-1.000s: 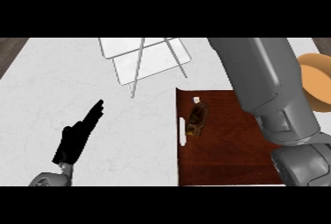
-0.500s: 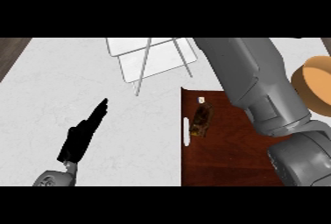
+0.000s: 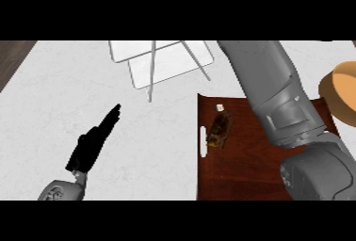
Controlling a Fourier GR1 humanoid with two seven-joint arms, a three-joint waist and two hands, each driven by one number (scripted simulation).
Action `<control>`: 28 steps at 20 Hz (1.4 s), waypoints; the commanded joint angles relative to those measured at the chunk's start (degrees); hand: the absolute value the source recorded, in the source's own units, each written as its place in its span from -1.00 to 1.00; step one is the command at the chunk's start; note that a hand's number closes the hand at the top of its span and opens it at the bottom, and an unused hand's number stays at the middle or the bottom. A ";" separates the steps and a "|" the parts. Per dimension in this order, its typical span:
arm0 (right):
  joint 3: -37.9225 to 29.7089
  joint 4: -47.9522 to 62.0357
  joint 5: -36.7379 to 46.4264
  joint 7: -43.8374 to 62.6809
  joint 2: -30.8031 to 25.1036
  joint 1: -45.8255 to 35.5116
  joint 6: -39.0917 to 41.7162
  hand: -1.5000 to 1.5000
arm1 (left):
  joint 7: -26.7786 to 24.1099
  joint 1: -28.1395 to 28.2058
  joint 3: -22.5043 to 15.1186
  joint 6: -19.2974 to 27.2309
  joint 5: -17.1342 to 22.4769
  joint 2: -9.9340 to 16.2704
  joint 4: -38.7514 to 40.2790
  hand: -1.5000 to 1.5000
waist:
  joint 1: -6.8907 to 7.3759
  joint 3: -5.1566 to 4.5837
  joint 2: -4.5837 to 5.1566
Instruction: Pick the croissant from the tray and place it in the tiered shelf
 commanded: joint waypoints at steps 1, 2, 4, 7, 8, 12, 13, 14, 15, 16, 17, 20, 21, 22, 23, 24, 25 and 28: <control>-6.70 0.10 -7.58 -4.66 2.01 -0.25 -3.08 -1.00 | 0.58 -0.47 -0.28 1.49 -0.88 -1.30 1.18 0.00 | 0.15 -0.46 0.19; -7.45 0.91 -9.14 -5.50 2.03 -0.88 -5.14 -1.00 | -0.57 0.55 -0.39 -0.09 -0.36 -0.54 1.66 0.00 | 1.03 -0.52 0.18; -7.98 0.32 -8.79 -8.37 2.05 -0.34 -7.77 -1.00 | 1.34 0.35 0.30 0.01 0.31 -0.29 -0.19 0.00 | 0.07 -0.50 -0.14; -10.17 -1.85 -9.96 -10.98 0.85 -1.04 -14.51 -1.00 | -0.02 -0.01 1.71 -0.91 0.77 1.17 0.97 0.00 | -0.13 -0.55 0.09; -10.54 -2.54 -10.22 -13.09 0.89 -0.04 -16.50 -1.00 | -0.79 -0.05 1.93 -0.37 0.89 0.36 1.95 0.00 | -1.05 -0.56 -0.15; -12.20 -3.53 -10.68 -13.80 -3.94 0.01 -21.66 -1.00 | 0.66 1.56 2.77 -0.94 1.56 1.55 0.49 0.00 | -2.30 -0.52 -0.85; -12.27 -3.68 -10.07 -16.44 -4.09 2.48 -24.55 -1.00 | 0.85 0.34 1.71 0.88 0.25 -0.18 0.37 0.00 | -2.52 -0.51 -0.63; -12.91 -3.87 -10.33 -15.43 -5.96 3.36 -25.23 -1.00 | 3.07 1.69 2.72 -0.66 1.57 1.90 -2.12 0.00 | -2.79 -0.44 -1.15; -13.88 -3.96 -11.48 -15.72 -7.72 4.87 -23.70 -1.00 | -0.02 2.76 2.63 0.19 1.09 0.57 0.80 0.00 | -3.72 -0.48 -1.18; -13.84 -2.75 -11.06 -12.37 -8.83 3.06 -25.14 -1.00 | -0.28 2.03 3.41 -0.40 1.06 1.69 1.51 0.00 | -3.75 -0.51 -1.26; -13.76 -3.28 -10.89 -15.16 -8.56 6.43 -26.41 -1.00 | -0.91 2.64 3.37 0.65 0.83 0.58 2.38 0.00 | -4.24 -0.50 -1.35; -12.02 -2.23 -10.26 -7.81 -14.71 3.61 -20.70 -1.00 | 0.02 1.32 6.04 -2.53 3.48 2.94 3.11 0.00 | -5.33 -0.50 -1.97; -12.23 -3.15 -11.09 -10.36 -16.09 7.70 -17.83 -1.00 | 0.25 2.98 3.09 0.92 0.26 0.35 0.92 0.00 | -5.69 -0.45 -2.14; -13.10 -4.02 -12.80 -12.56 -17.79 8.50 -14.87 -1.00 | -2.48 3.14 4.51 0.70 0.76 0.47 4.51 0.00 | -5.68 -0.47 -1.95; -12.16 -5.50 -13.22 -12.22 -17.07 9.99 -13.57 -1.00 | 1.87 3.82 4.05 0.09 1.74 0.72 -0.95 0.00 | -5.79 -0.43 -2.35; -12.52 -5.28 -13.93 -15.00 -19.52 12.06 -10.01 -1.00 | 0.02 5.19 3.72 0.15 1.00 0.99 -0.91 0.00 | -5.54 -0.42 -2.17; -12.34 -6.28 -14.57 -15.16 -20.25 13.20 -7.68 -1.00 | 2.78 5.81 2.19 2.67 -0.33 -0.92 -3.55 0.00 | -5.80 -0.40 -2.38; -10.31 -8.20 -15.37 -14.90 -21.75 14.49 -4.02 -1.00 | 1.74 2.12 4.45 0.55 0.57 0.38 0.58 0.00 | -5.89 -0.46 -2.22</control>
